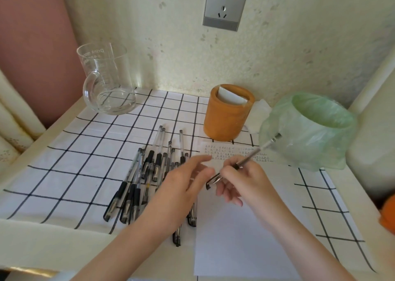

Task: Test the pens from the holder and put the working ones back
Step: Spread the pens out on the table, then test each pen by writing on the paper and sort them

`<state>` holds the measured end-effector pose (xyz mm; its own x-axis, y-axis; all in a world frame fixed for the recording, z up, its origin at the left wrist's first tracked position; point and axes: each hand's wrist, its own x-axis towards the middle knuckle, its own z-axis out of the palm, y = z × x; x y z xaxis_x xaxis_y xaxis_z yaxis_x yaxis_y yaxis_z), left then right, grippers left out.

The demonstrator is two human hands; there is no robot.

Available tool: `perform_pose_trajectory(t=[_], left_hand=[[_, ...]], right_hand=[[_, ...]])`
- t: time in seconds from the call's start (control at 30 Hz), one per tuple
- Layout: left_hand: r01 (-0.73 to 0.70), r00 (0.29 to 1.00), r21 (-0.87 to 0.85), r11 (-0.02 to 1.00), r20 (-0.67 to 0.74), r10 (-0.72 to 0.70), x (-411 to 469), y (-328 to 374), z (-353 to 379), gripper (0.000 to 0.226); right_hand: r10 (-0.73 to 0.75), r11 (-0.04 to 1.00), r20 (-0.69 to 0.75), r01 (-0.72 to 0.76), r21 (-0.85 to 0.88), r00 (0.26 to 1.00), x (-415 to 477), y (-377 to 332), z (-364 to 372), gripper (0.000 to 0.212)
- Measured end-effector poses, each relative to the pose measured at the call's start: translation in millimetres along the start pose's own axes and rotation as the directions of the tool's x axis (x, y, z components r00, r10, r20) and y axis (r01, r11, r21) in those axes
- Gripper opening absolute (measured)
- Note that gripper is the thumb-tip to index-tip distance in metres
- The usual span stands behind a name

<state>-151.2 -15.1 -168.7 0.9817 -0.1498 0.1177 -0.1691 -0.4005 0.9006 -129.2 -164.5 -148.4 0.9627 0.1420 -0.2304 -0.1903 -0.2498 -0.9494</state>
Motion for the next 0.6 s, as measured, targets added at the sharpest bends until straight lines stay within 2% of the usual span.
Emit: perform_pose_trajectory(t=[0.07, 0.13, 0.2, 0.27, 0.47, 0.6], left_hand=[[0.011, 0.991, -0.080, 0.997, 0.135, 0.000, -1, 5, 4, 0.032], [0.003, 0.985, -0.091, 0.996, 0.173, 0.013, -1, 6, 5, 0.027], [-0.013, 0.982, -0.045, 0.999, 0.188, 0.021, 0, 3, 5, 0.034], [-0.016, 0.979, 0.013, 1.000, 0.205, 0.013, 0, 2, 6, 0.037], [-0.030, 0.967, -0.006, 1.000, 0.254, 0.030, -5, 4, 21, 0.017], [-0.085, 0.973, 0.009, 0.996, 0.214, 0.082, -4, 4, 27, 0.013]], right_hand=[[-0.003, 1.000, 0.048, 0.001, 0.028, 0.999, -3, 0, -2, 0.014], [-0.002, 0.998, 0.066, -0.002, 0.065, 0.998, -5, 4, -6, 0.012], [-0.008, 0.991, 0.079, -0.003, 0.135, 0.997, -7, 7, -12, 0.011], [-0.004, 0.983, 0.054, -0.006, 0.181, 0.999, -8, 10, -18, 0.020], [-0.121, 0.985, -0.037, 0.124, 0.118, 0.992, -16, 18, -20, 0.020], [-0.109, 0.982, -0.019, 0.110, 0.155, 0.994, -19, 17, -23, 0.022]])
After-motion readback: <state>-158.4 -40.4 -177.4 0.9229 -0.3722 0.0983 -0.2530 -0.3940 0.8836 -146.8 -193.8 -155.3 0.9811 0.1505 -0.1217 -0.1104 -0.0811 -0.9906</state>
